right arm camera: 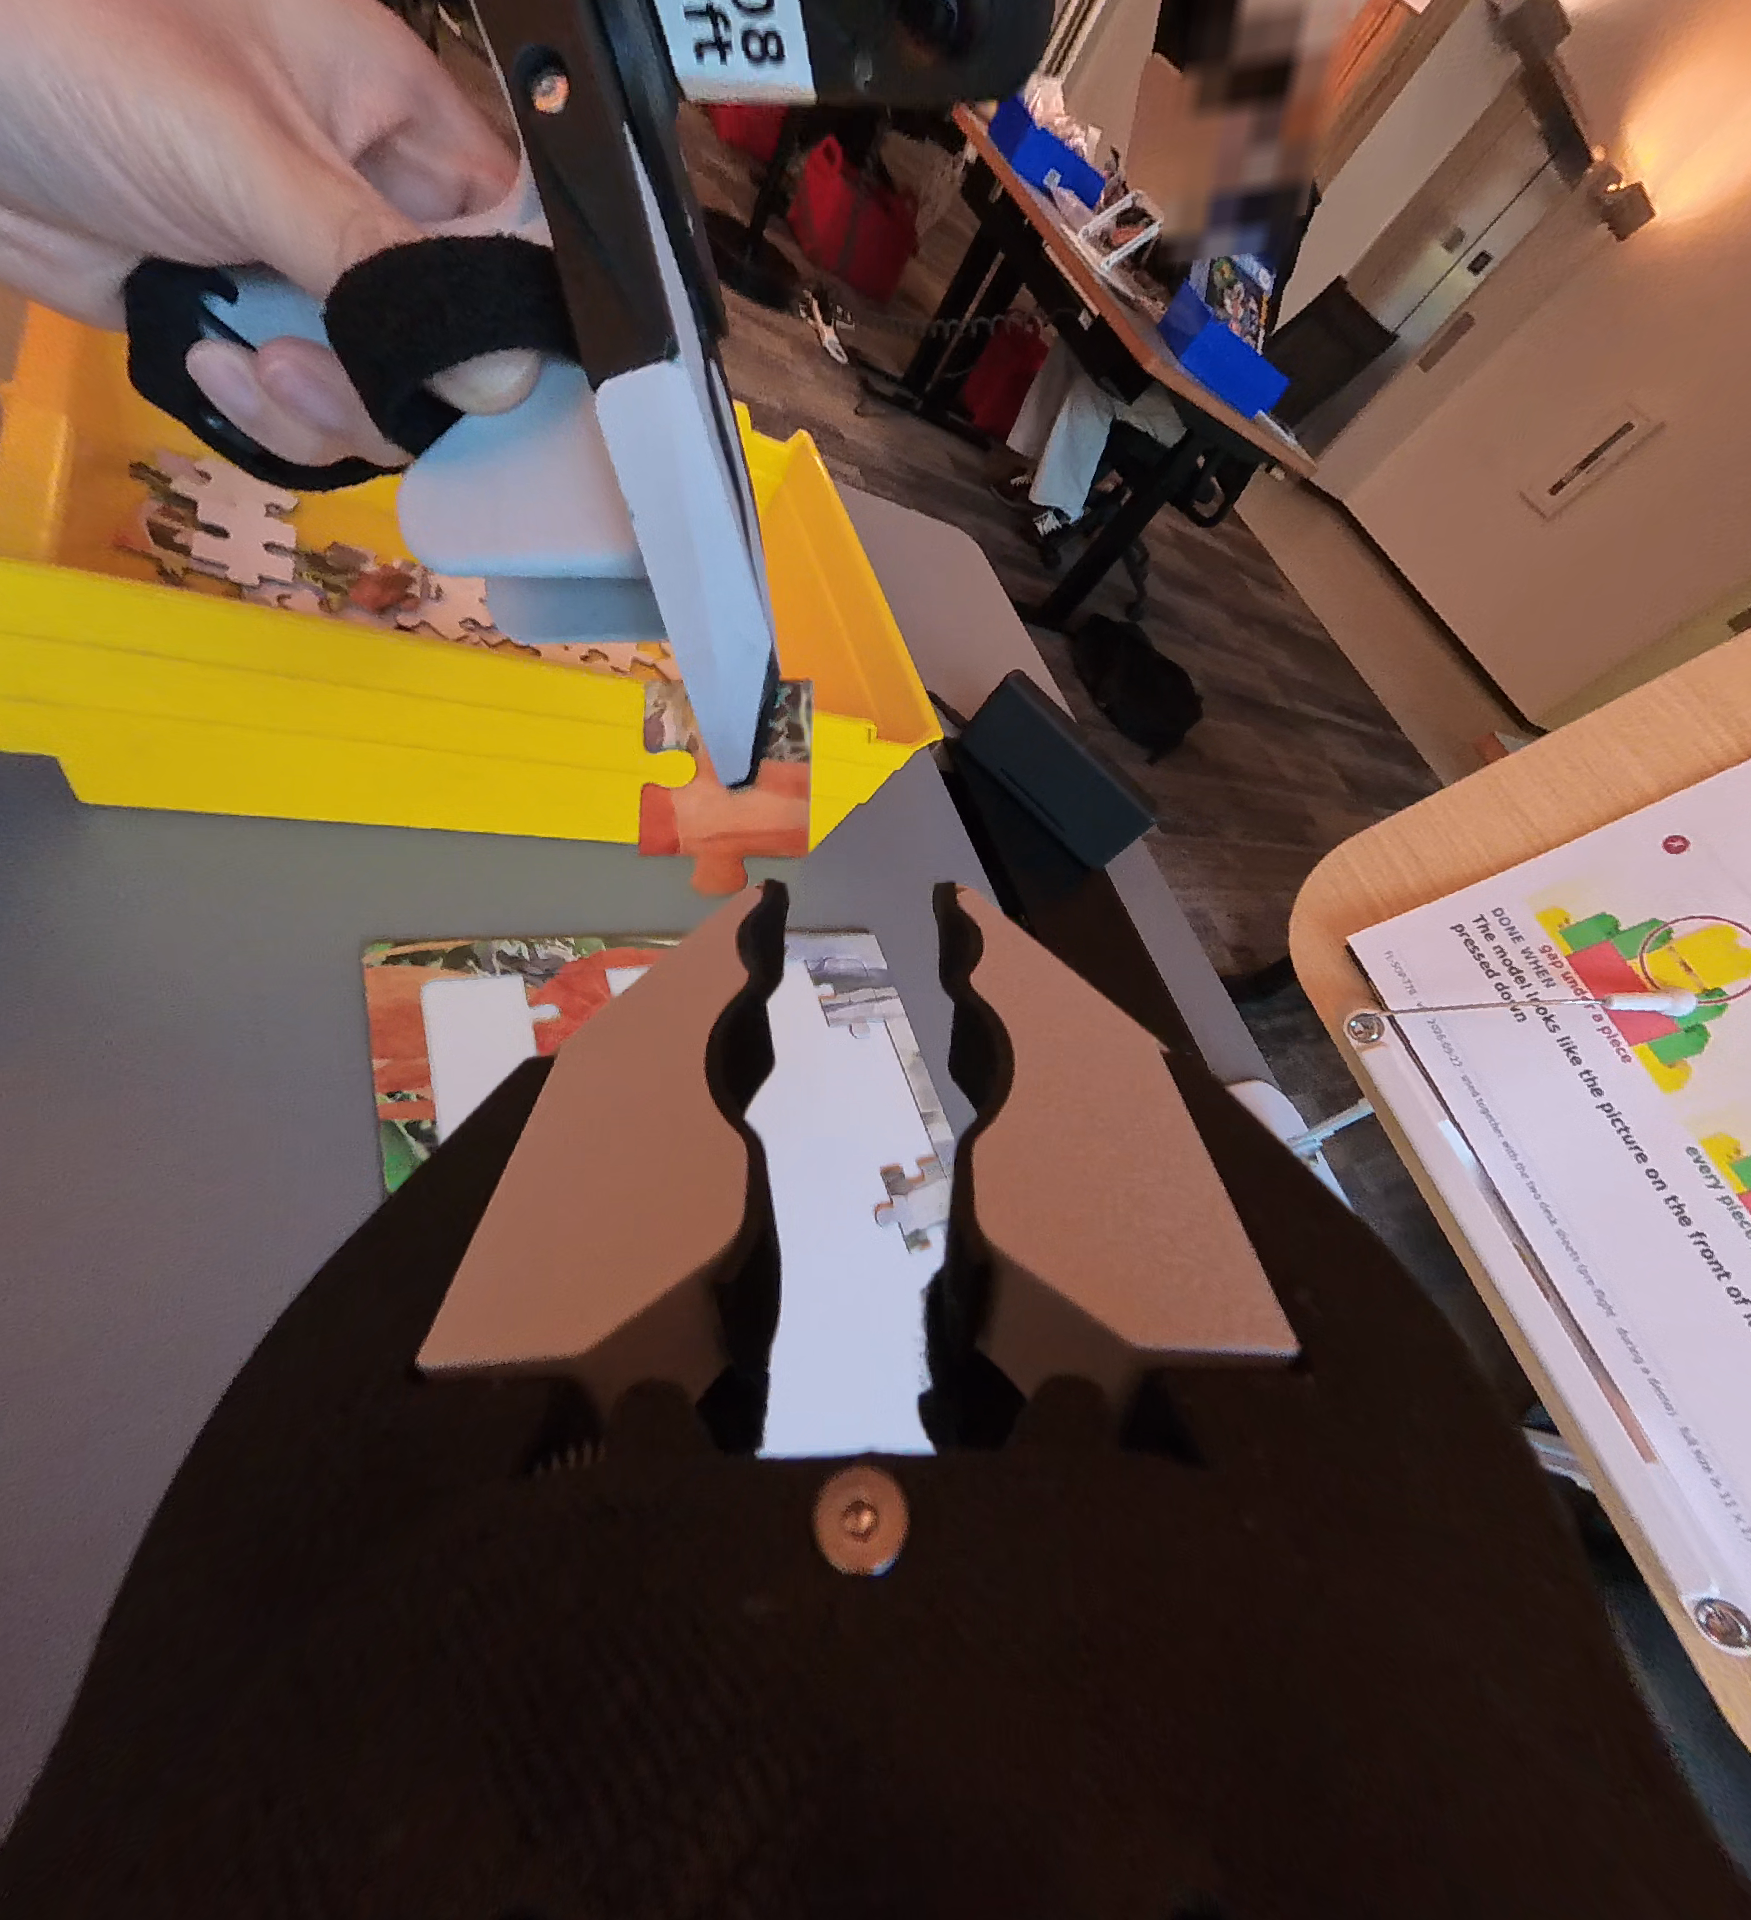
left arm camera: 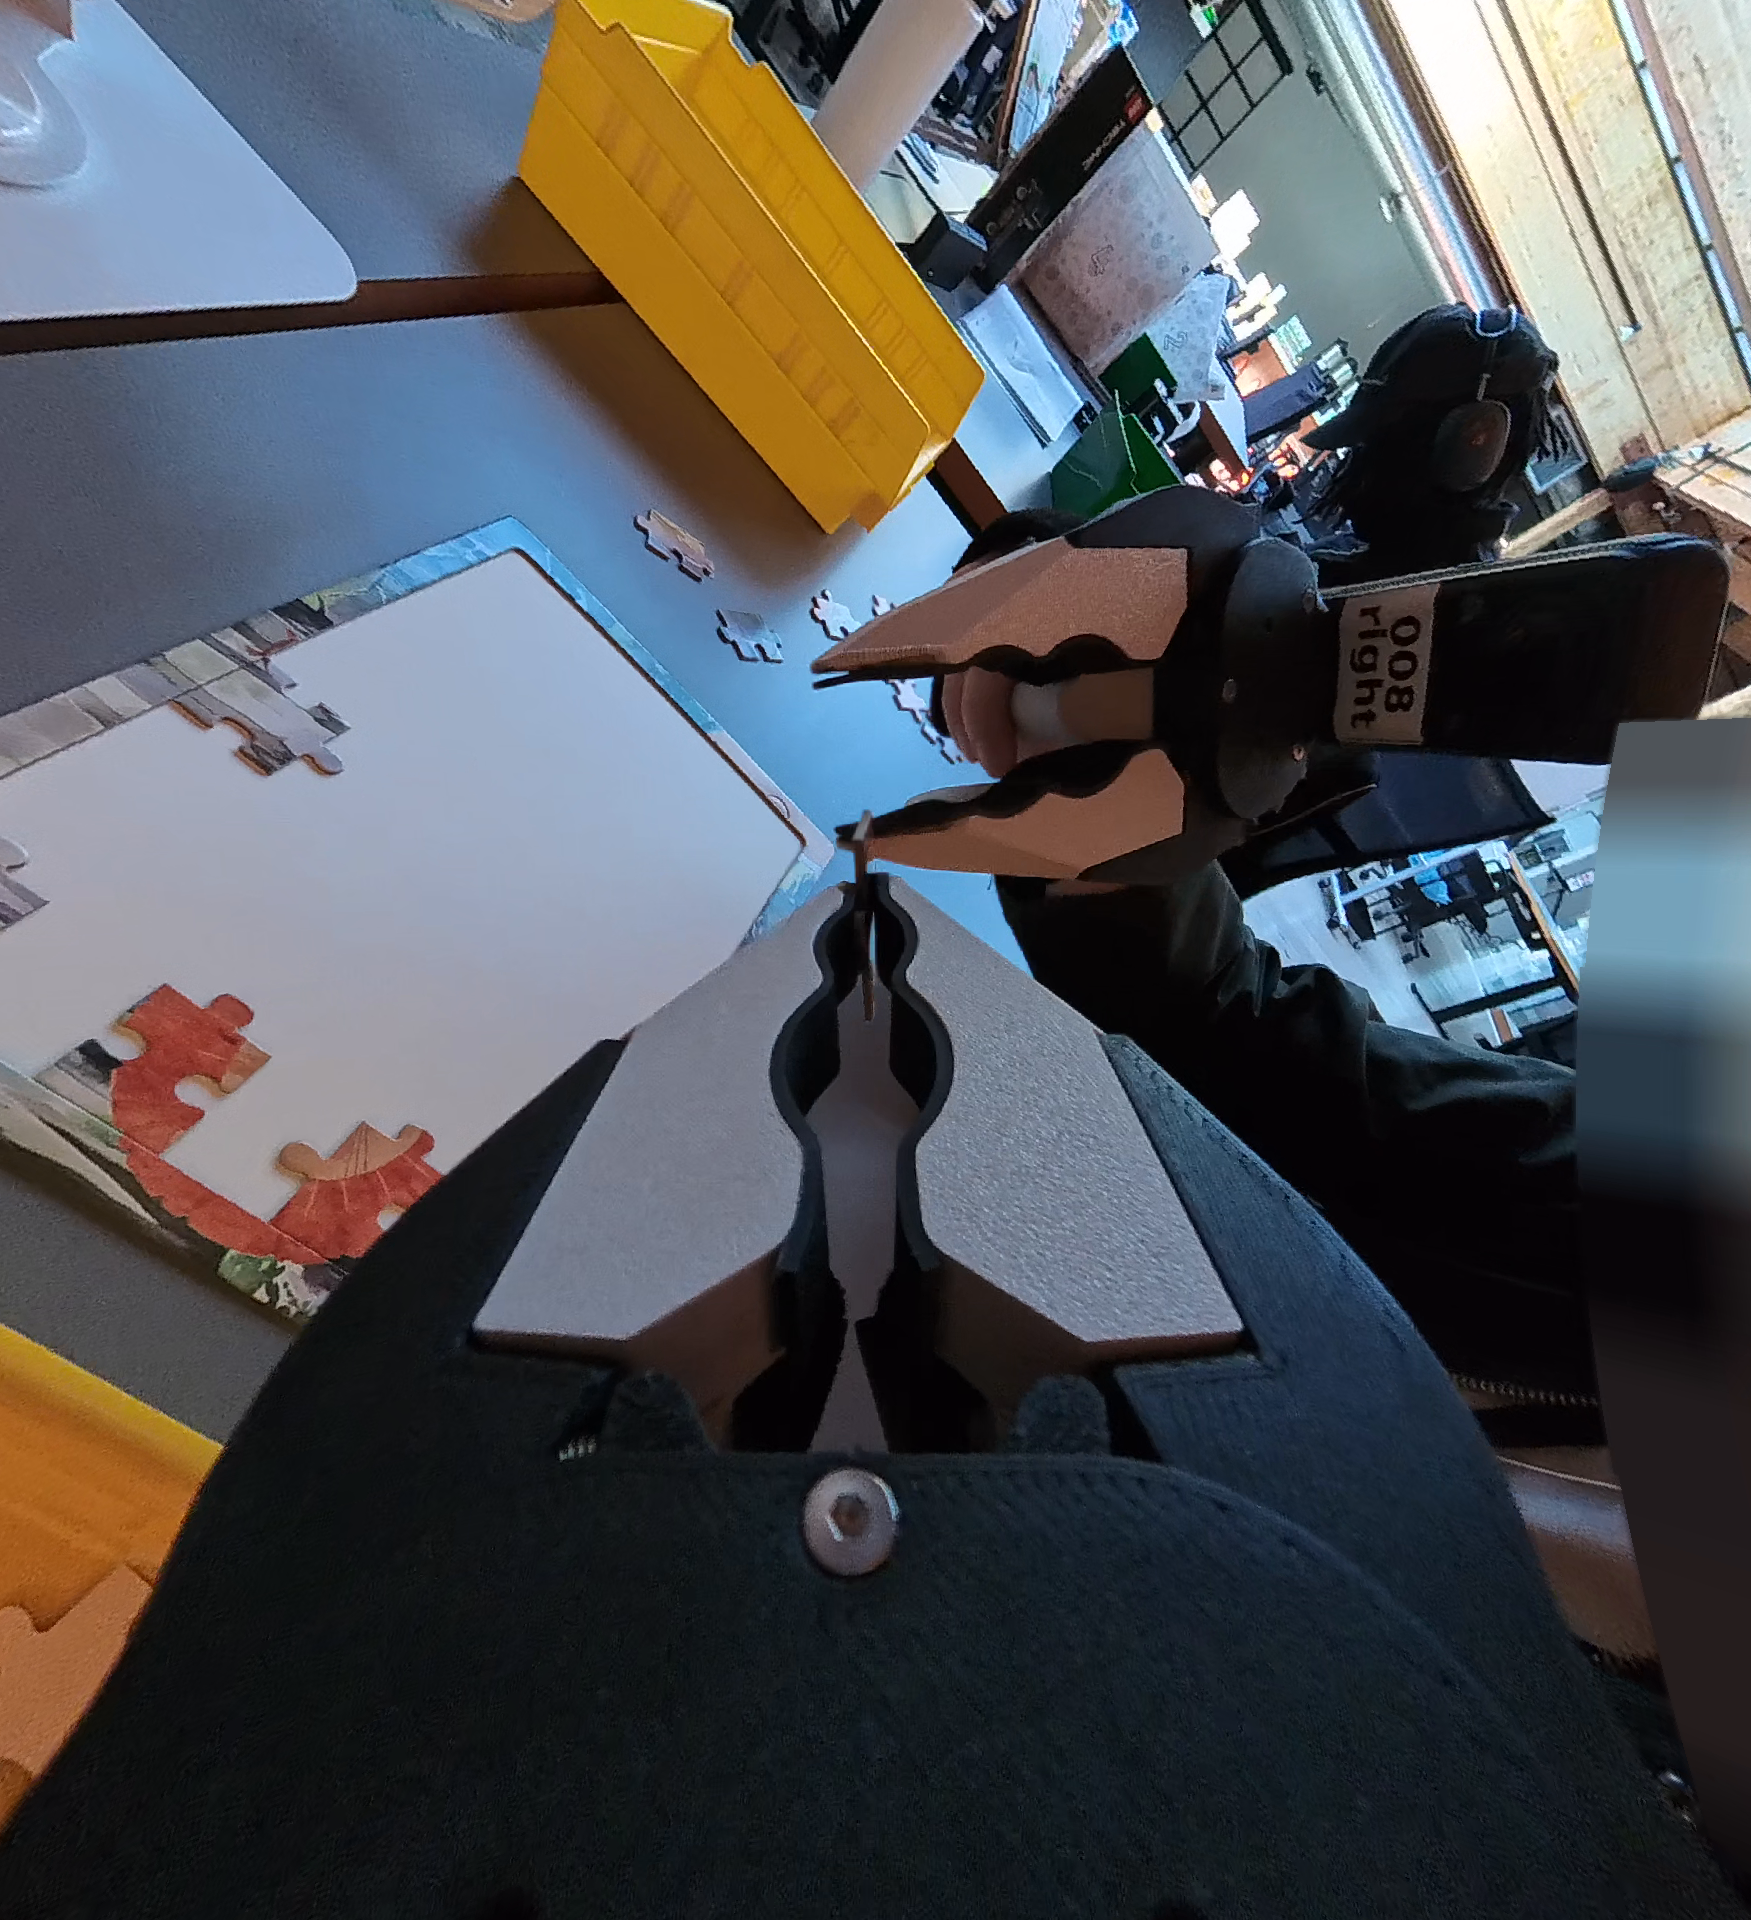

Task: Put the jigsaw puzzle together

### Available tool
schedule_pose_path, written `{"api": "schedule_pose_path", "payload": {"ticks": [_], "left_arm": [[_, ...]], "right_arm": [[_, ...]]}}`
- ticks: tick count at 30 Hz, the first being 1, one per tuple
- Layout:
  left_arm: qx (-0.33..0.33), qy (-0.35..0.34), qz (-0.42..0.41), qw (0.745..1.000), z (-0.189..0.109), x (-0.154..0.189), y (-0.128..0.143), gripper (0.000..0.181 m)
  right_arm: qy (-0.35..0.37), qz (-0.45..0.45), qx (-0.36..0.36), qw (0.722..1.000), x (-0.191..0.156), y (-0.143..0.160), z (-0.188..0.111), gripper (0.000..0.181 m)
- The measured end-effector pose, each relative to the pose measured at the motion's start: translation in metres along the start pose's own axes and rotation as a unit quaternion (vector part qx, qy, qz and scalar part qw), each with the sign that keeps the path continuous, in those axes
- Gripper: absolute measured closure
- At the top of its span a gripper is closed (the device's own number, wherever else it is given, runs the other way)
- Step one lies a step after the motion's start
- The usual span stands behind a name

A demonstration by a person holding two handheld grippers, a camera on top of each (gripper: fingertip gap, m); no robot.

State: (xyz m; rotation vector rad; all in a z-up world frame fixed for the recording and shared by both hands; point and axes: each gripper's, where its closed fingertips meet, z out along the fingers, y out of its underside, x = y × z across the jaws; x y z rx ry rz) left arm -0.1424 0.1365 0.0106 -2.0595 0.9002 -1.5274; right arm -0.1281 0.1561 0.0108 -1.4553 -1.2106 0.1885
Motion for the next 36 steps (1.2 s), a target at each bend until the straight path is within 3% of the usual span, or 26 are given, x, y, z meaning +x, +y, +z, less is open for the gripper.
{"api": "schedule_pose_path", "payload": {"ticks": [6, 13, 18, 26, 36], "left_arm": [[0.013, 0.002, -0.005, 1.000, -0.002, -0.001, -0.004, 0.181], [-0.015, 0.006, -0.006, 1.000, 0.006, 0.001, 0.005, 0.181], [-0.043, -0.007, 0.001, 0.999, 0.016, -0.002, 0.015, 0.181], [0.022, 0.004, -0.009, 1.000, 0.001, -0.001, -0.005, 0.181], [0.025, -0.009, -0.004, 1.000, 0.001, -0.004, -0.006, 0.181]], "right_arm": [[-0.041, -0.027, -0.024, 0.999, -0.016, 0.009, 0.003, 0.142], [0.015, 0.000, 0.001, 1.000, 0.008, 0.001, -0.003, 0.157], [0.000, 0.005, 0.011, 1.000, 0.001, -0.003, -0.002, 0.159], [-0.017, 0.029, 0.028, 0.999, 0.001, -0.007, -0.005, 0.147], [-0.018, 0.007, 0.003, 1.000, -0.003, -0.001, -0.001, 0.143]]}}
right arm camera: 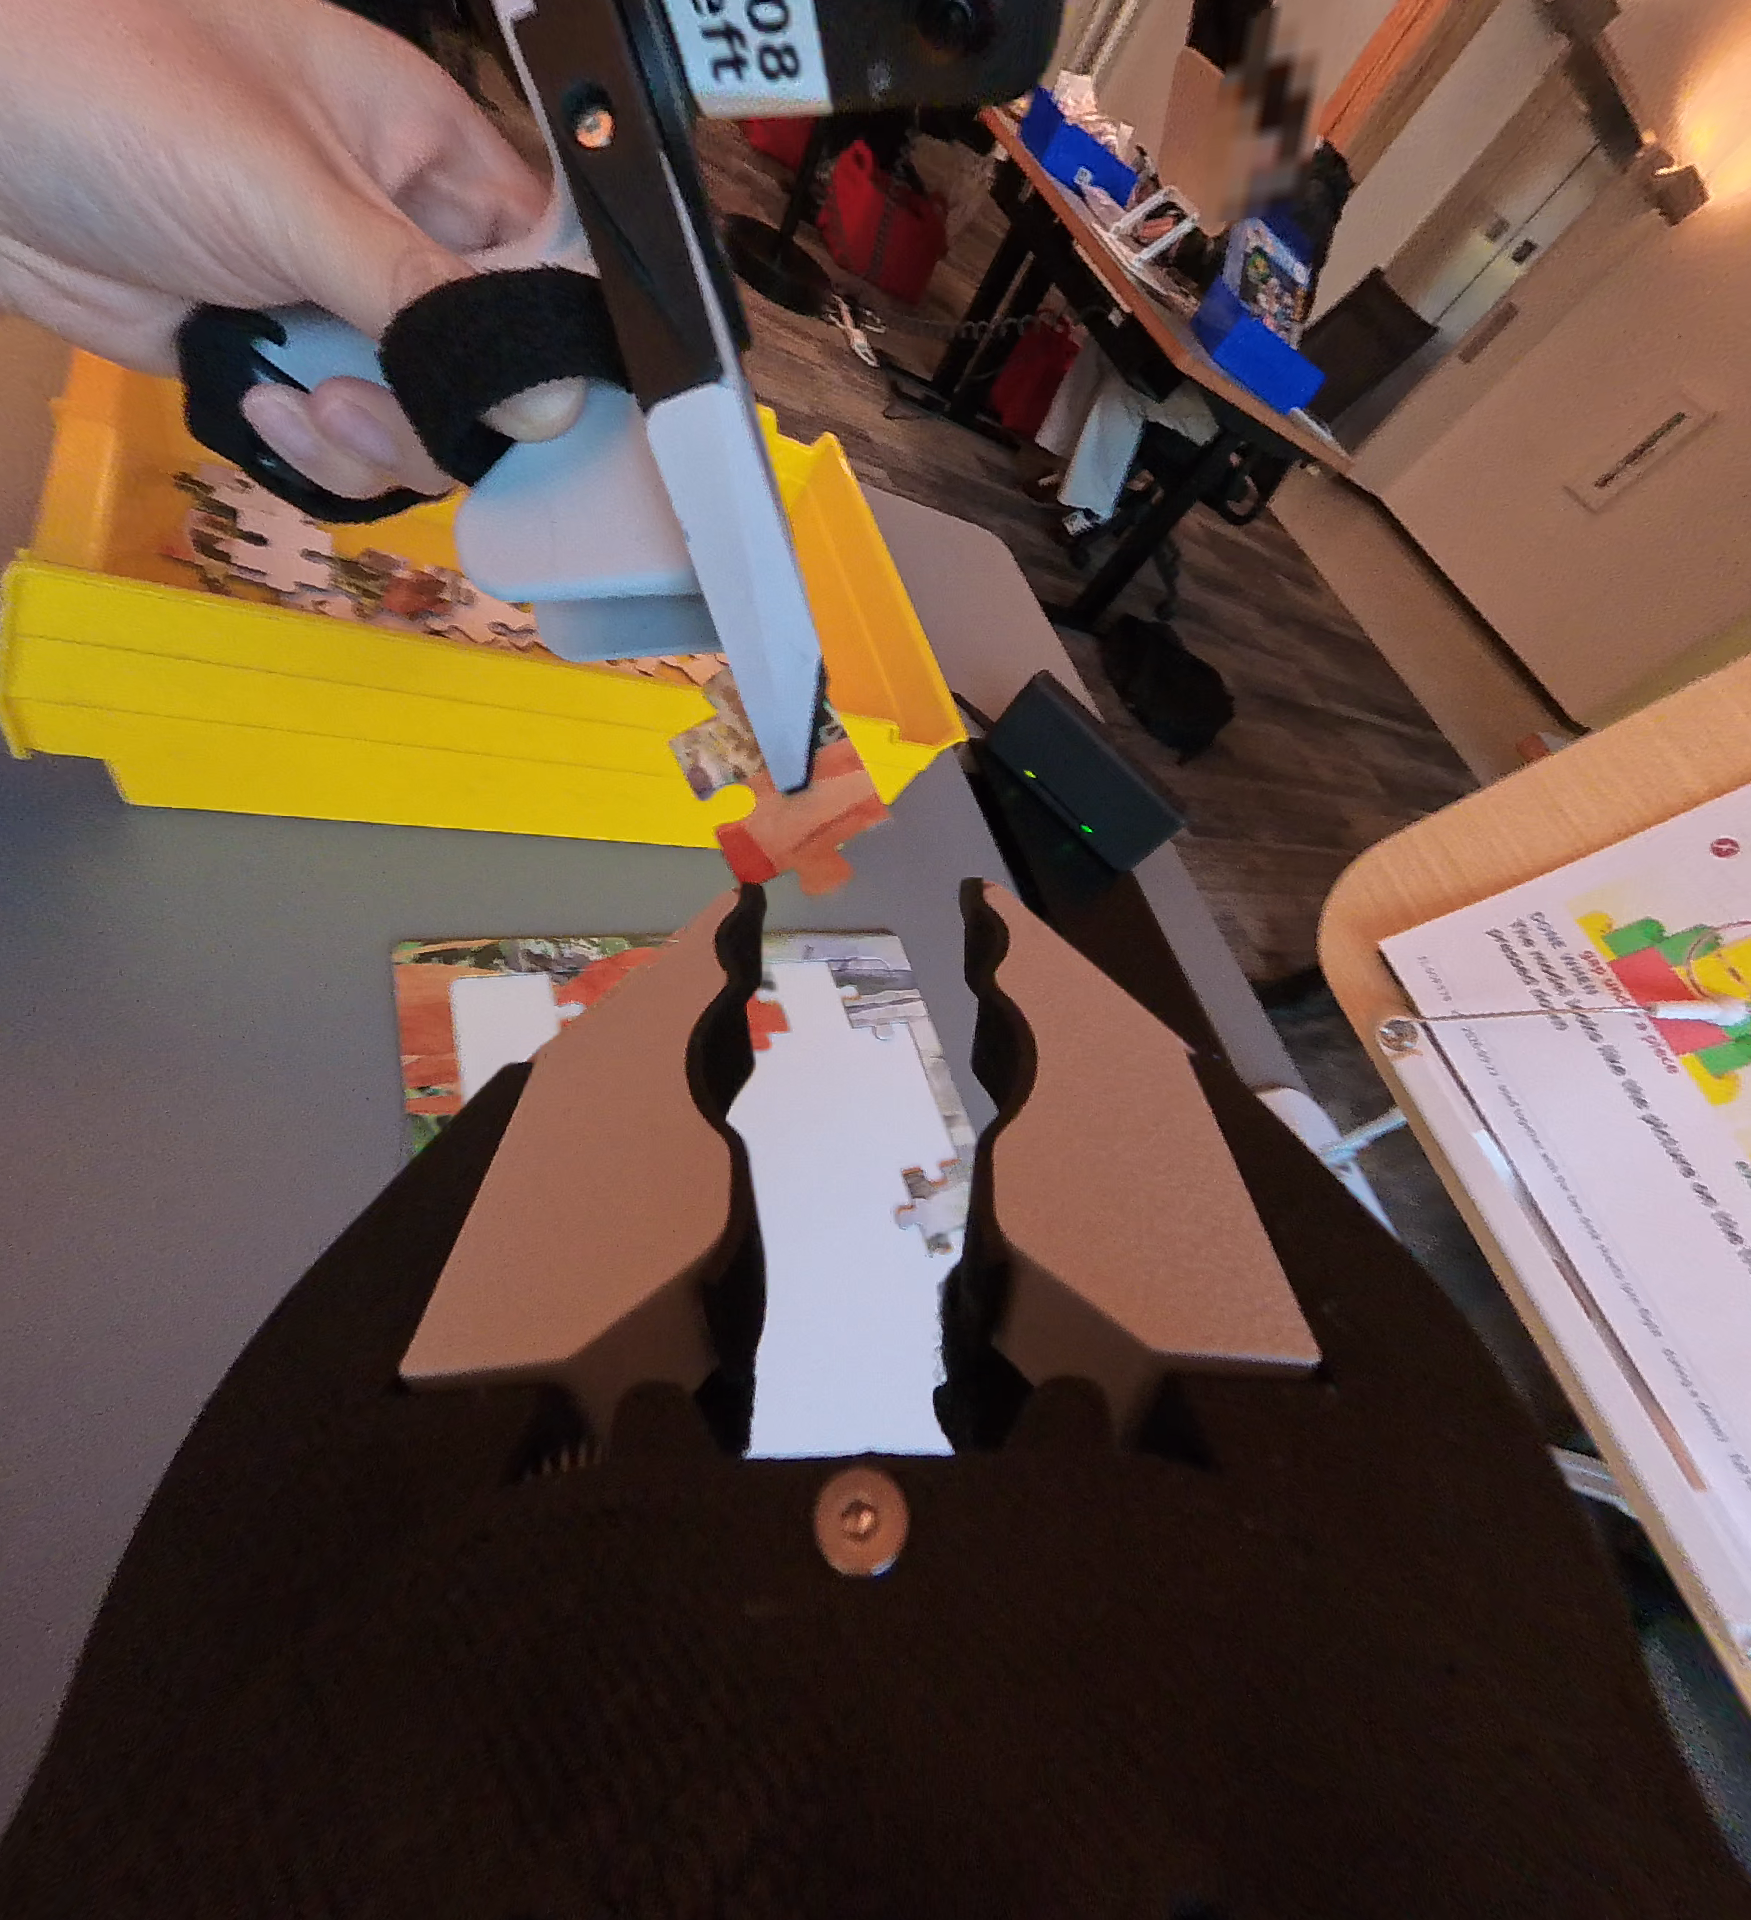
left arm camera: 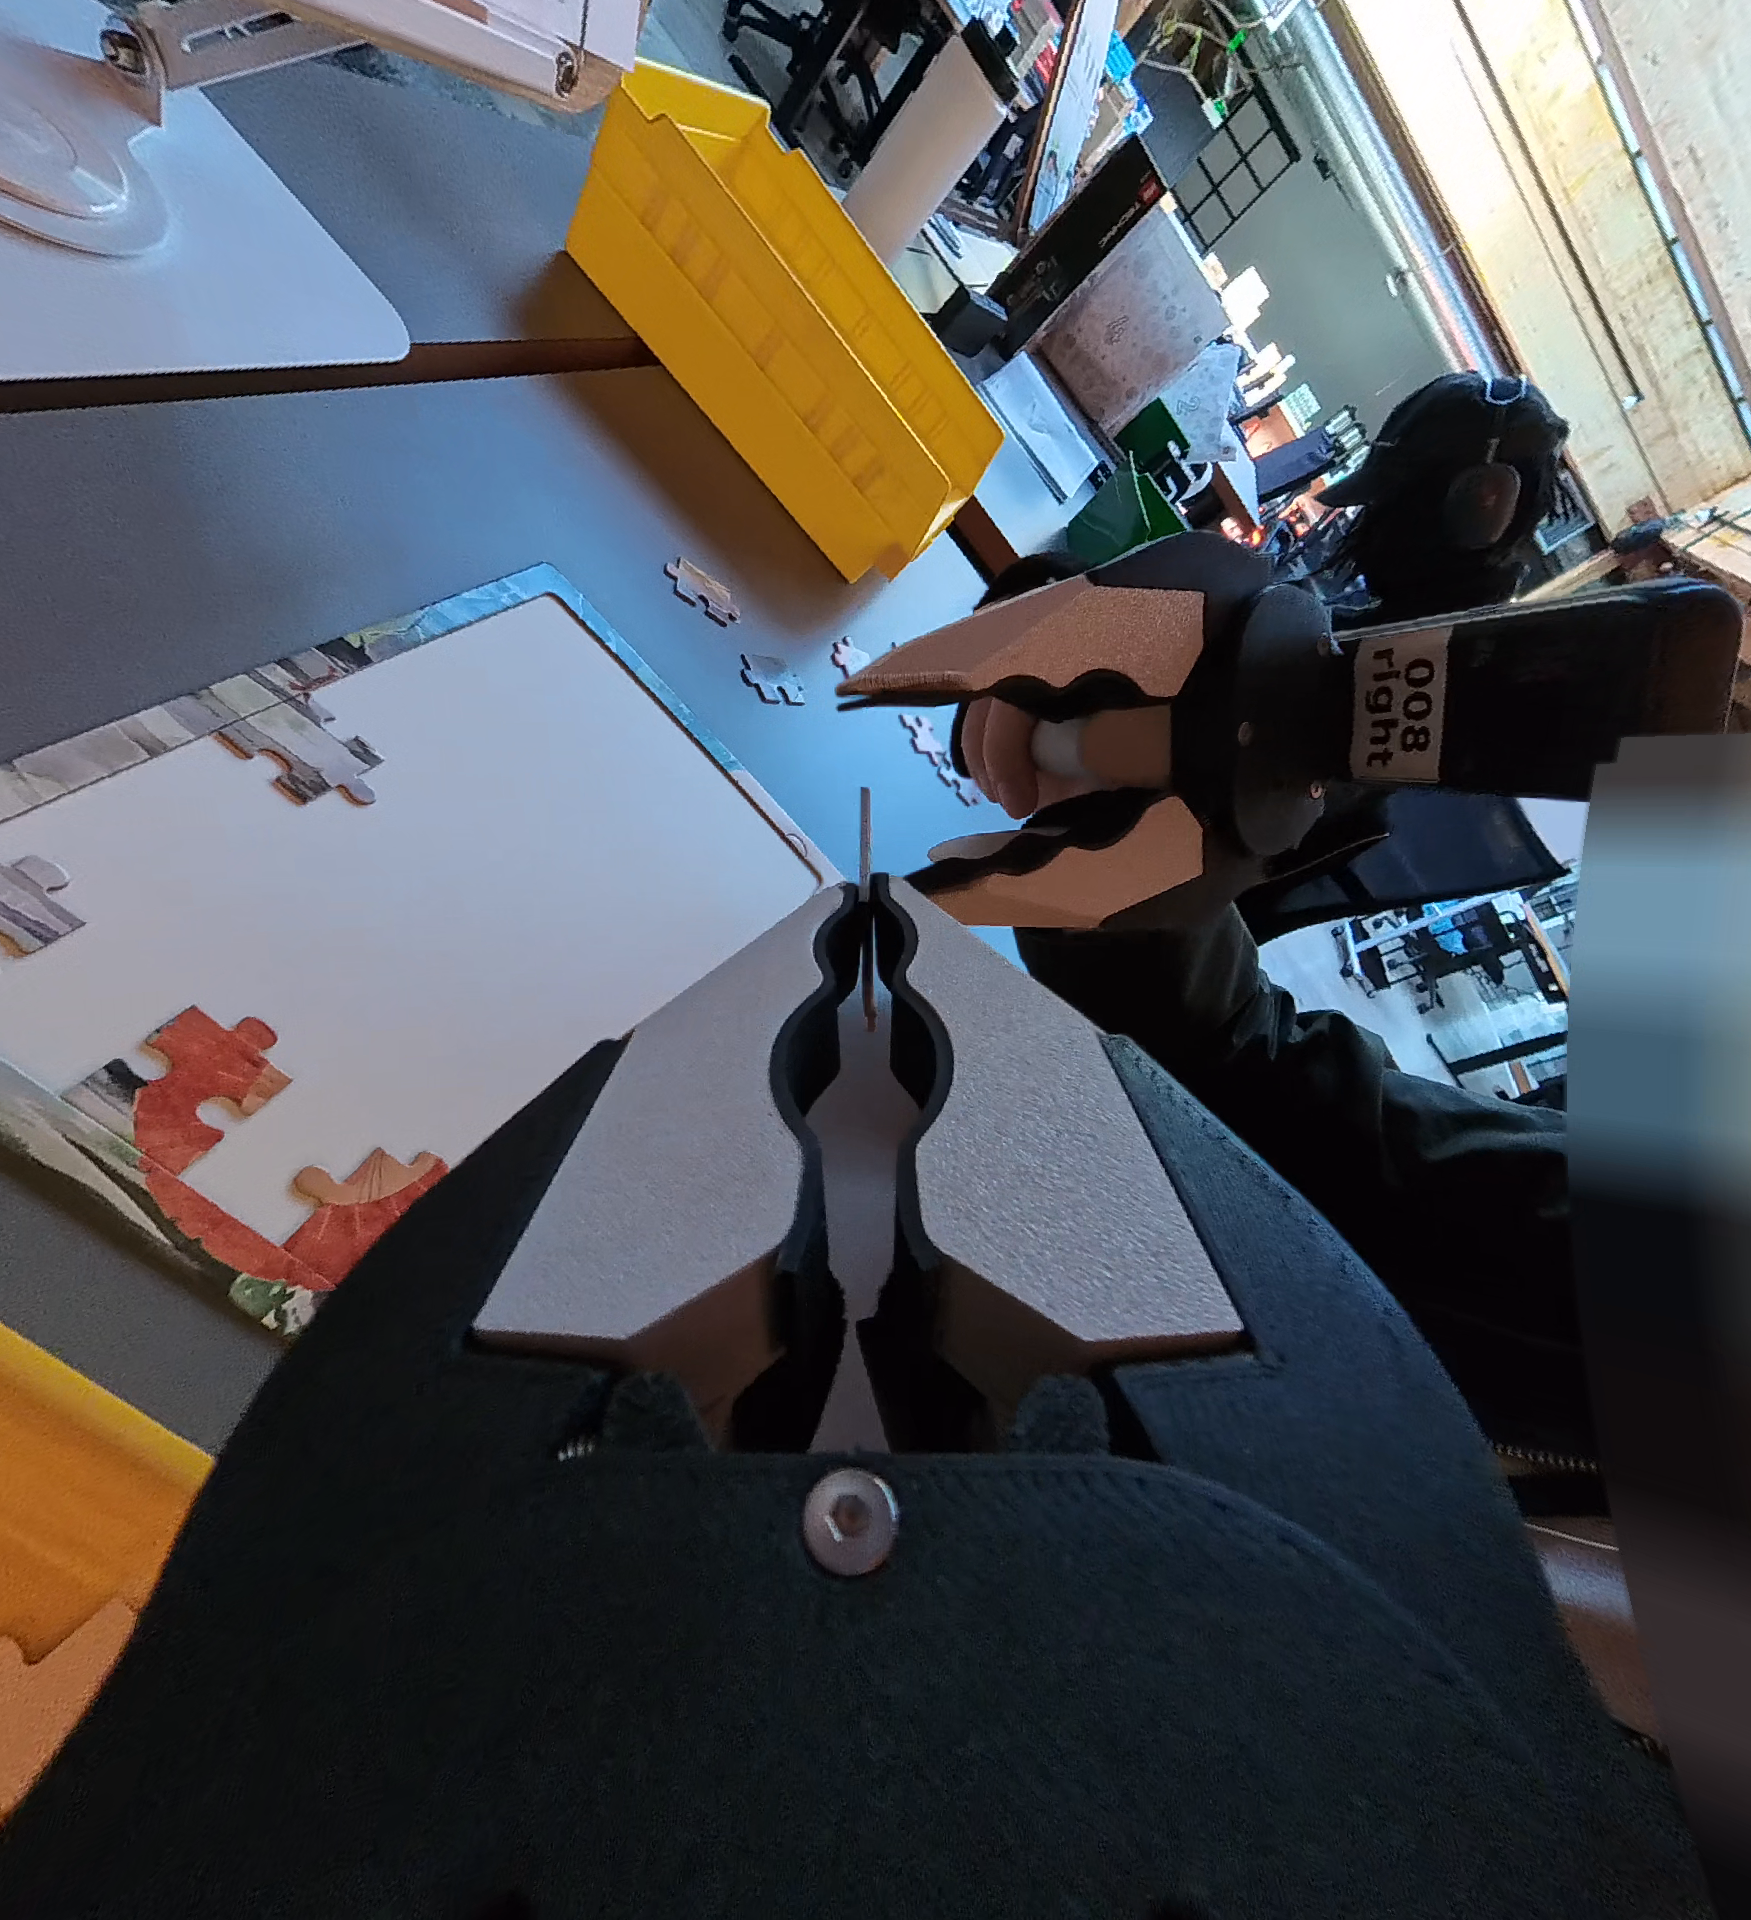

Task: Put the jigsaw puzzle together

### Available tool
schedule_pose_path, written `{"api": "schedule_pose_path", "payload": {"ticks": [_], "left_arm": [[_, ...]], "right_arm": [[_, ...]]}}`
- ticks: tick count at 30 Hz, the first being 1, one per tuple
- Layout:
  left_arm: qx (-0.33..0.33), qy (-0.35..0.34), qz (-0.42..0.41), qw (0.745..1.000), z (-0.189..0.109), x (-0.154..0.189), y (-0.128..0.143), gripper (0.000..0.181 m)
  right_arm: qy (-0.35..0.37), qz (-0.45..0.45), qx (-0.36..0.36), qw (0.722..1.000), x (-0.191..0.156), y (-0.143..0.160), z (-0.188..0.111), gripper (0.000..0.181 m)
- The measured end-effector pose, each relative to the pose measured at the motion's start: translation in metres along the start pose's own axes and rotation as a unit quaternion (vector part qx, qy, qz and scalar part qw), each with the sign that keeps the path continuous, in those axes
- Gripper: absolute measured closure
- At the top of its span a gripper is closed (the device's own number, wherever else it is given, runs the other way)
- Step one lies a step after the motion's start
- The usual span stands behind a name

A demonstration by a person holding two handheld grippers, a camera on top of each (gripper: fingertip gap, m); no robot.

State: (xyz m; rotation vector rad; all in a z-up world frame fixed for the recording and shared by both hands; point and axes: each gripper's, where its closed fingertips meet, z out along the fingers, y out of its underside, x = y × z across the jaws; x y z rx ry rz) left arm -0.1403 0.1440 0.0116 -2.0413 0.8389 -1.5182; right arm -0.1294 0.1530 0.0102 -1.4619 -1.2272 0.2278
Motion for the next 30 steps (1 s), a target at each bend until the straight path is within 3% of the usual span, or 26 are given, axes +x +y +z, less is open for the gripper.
{"api": "schedule_pose_path", "payload": {"ticks": [4, 17, 24, 30], "left_arm": [[0.004, 0.005, -0.004, 1.000, 0.001, 0.001, -0.001, 0.181], [-0.013, 0.024, -0.011, 1.000, 0.007, 0.006, 0.005, 0.181], [-0.011, 0.012, -0.027, 0.999, 0.006, -0.003, 0.006, 0.181], [0.004, 0.009, -0.030, 0.999, 0.002, -0.005, 0.002, 0.181]], "right_arm": [[-0.039, 0.005, -0.002, 0.999, -0.013, 0.000, 0.002, 0.141], [0.010, 0.019, -0.002, 1.000, 0.008, 0.004, -0.001, 0.149], [-0.046, 0.020, 0.007, 0.999, -0.012, 0.007, 0.005, 0.141], [-0.028, 0.008, 0.019, 0.999, -0.016, 0.000, 0.011, 0.135]]}}
